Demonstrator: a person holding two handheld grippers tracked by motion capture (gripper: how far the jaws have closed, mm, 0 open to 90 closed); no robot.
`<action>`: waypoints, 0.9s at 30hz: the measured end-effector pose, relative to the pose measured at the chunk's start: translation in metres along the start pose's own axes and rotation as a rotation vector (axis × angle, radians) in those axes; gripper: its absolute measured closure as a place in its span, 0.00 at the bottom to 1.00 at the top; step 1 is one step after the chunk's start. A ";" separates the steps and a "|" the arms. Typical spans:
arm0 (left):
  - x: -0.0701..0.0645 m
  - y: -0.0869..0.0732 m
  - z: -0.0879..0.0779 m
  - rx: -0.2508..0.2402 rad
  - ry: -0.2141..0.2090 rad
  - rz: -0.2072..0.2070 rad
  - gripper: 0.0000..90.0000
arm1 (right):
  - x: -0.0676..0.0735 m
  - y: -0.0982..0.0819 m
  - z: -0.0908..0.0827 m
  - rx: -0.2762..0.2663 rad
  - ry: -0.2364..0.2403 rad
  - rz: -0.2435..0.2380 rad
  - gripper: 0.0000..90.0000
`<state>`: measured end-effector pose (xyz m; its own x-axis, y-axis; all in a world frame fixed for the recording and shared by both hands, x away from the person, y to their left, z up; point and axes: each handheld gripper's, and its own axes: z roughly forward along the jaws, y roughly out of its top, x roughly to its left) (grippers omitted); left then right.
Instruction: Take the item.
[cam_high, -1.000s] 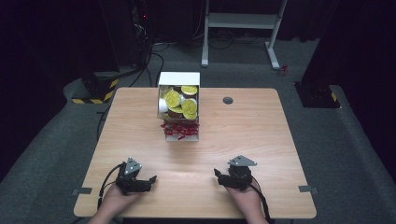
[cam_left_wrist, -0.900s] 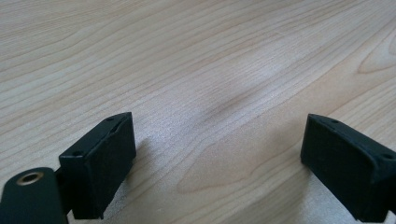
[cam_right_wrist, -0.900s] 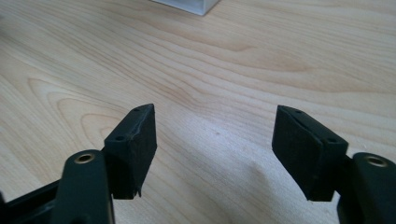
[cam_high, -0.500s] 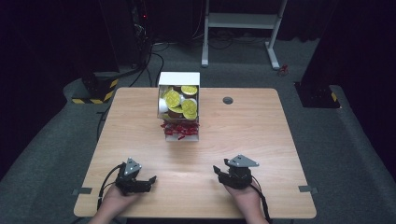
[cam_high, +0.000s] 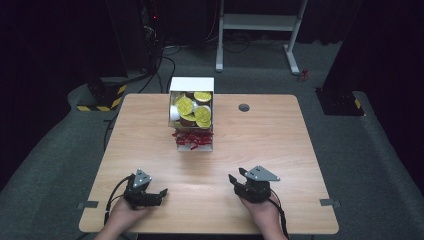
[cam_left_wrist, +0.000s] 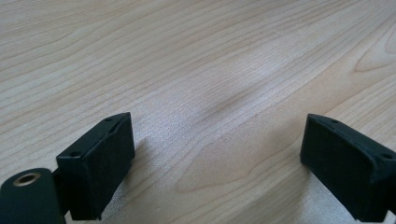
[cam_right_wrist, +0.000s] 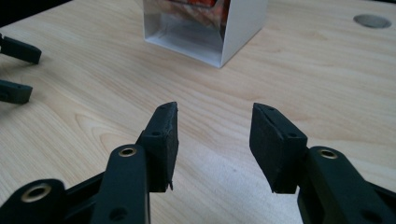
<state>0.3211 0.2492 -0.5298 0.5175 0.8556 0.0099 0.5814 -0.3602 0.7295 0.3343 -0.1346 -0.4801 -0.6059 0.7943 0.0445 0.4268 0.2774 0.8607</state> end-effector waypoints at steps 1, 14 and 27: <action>0.000 0.000 0.000 0.000 0.000 0.000 0.11 | 0.000 0.002 -0.001 -0.008 -0.001 -0.003 0.59; 0.000 0.000 0.000 -0.002 0.001 -0.002 0.11 | -0.005 0.027 -0.001 -0.050 -0.009 -0.022 0.55; 0.000 0.001 0.001 -0.003 0.006 -0.004 0.11 | -0.013 0.042 0.018 -0.048 -0.034 -0.025 0.63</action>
<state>0.3220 0.2481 -0.5301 0.5119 0.8590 0.0110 0.5816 -0.3559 0.7315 0.3723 -0.1235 -0.4543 -0.5921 0.8058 0.0060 0.3788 0.2717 0.8847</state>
